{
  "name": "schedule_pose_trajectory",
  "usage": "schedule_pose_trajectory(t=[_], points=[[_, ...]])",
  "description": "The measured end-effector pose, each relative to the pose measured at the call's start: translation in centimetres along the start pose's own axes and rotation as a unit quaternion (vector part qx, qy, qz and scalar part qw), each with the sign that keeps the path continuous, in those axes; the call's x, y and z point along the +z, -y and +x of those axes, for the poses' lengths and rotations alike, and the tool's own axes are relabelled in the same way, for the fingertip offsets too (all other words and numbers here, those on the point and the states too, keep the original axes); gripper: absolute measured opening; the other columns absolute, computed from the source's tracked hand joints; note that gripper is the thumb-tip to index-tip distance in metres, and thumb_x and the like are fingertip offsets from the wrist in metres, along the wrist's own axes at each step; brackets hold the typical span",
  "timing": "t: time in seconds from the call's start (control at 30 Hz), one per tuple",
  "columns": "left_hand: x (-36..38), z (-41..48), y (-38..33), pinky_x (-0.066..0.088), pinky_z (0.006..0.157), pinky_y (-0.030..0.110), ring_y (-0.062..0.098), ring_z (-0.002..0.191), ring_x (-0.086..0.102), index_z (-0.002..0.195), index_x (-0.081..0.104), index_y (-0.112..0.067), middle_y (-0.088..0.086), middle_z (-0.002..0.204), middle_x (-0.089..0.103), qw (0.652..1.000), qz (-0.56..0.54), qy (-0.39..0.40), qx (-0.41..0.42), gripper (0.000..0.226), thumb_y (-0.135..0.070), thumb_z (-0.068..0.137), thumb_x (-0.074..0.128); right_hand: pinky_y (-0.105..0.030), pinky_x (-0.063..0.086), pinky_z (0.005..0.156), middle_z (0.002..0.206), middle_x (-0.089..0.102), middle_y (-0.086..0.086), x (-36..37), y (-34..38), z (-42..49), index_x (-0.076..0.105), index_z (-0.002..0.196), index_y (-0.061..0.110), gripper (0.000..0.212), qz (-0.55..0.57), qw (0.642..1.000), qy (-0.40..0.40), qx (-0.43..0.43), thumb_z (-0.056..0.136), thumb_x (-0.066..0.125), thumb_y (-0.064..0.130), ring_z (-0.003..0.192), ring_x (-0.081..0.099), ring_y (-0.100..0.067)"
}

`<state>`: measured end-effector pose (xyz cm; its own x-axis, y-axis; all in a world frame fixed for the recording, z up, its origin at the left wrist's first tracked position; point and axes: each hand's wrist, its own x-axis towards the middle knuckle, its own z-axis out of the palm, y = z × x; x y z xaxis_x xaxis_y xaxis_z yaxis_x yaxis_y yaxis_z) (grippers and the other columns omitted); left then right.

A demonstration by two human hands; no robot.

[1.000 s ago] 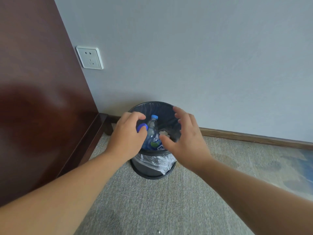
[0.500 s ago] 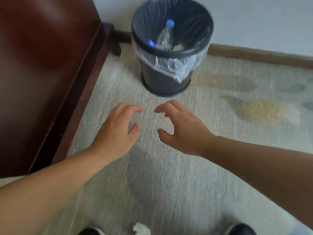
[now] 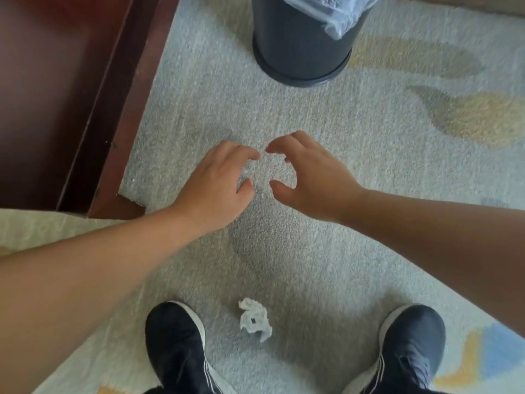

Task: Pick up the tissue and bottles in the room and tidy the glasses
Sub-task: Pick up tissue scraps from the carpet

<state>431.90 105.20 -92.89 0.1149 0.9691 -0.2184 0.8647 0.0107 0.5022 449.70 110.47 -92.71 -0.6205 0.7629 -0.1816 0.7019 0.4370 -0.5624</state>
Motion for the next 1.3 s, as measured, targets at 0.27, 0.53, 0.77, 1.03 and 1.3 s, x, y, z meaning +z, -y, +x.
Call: schedule_pose_trajectory(t=[0.27, 0.53, 0.77, 1.03, 1.3], points=[[-6.1, -1.9, -4.1, 0.029, 0.100, 0.023, 0.015, 0.124, 0.041, 0.129, 0.048, -0.019, -0.001, 0.128, 0.045, 1.000, -0.021, -0.005, -0.006, 0.038, -0.016, 0.091, 0.053, -0.030, 0.047, 0.088, 0.129, 0.047, 0.003, -5.8, 5.5, -3.1, 0.043, 0.131, 0.024, 0.052, 0.023, 0.998, -0.008, 0.063, 0.085, 0.062, 0.036, 0.112, 0.052, -0.015], [-17.9, -8.8, -12.3, 0.026, 0.099, 0.019, 0.013, 0.125, 0.041, 0.130, 0.047, -0.019, -0.002, 0.128, 0.045, 0.998, -0.043, 0.043, 0.033, 0.039, -0.016, 0.091, 0.054, -0.024, 0.040, 0.085, 0.132, 0.043, 0.006, -15.4, 16.7, -10.8, 0.041, 0.132, 0.027, 0.052, 0.024, 0.987, -0.023, 0.155, 0.086, 0.060, 0.039, 0.116, 0.049, -0.014], [-23.5, -15.0, -16.3, 0.030, 0.099, 0.024, 0.018, 0.122, 0.044, 0.127, 0.049, -0.014, 0.002, 0.125, 0.049, 0.991, -0.028, 0.074, 0.106, 0.037, -0.013, 0.090, 0.055, -0.030, 0.046, 0.090, 0.129, 0.045, 0.005, -19.6, 24.3, -18.9, 0.042, 0.133, 0.026, 0.053, 0.045, 0.974, -0.064, 0.215, 0.085, 0.060, 0.040, 0.113, 0.049, -0.013], [-19.8, -22.4, -16.9, 0.030, 0.097, 0.022, 0.020, 0.122, 0.043, 0.128, 0.050, -0.013, 0.004, 0.124, 0.049, 0.986, -0.008, 0.112, 0.125, 0.040, -0.012, 0.089, 0.054, -0.025, 0.044, 0.085, 0.132, 0.043, 0.004, -16.2, 27.2, -27.4, 0.043, 0.132, 0.025, 0.051, 0.082, 0.950, -0.125, 0.274, 0.086, 0.061, 0.038, 0.116, 0.050, -0.014], [-6.1, -23.3, -11.0, 0.032, 0.086, 0.025, 0.019, 0.120, 0.039, 0.129, 0.046, -0.021, 0.002, 0.124, 0.045, 0.969, 0.039, 0.201, 0.141, 0.041, -0.022, 0.089, 0.056, -0.025, 0.040, 0.086, 0.129, 0.046, 0.002, -1.7, 23.0, -30.9, 0.045, 0.132, 0.023, 0.052, 0.105, 0.917, -0.143, 0.358, 0.085, 0.062, 0.038, 0.115, 0.049, -0.018]])
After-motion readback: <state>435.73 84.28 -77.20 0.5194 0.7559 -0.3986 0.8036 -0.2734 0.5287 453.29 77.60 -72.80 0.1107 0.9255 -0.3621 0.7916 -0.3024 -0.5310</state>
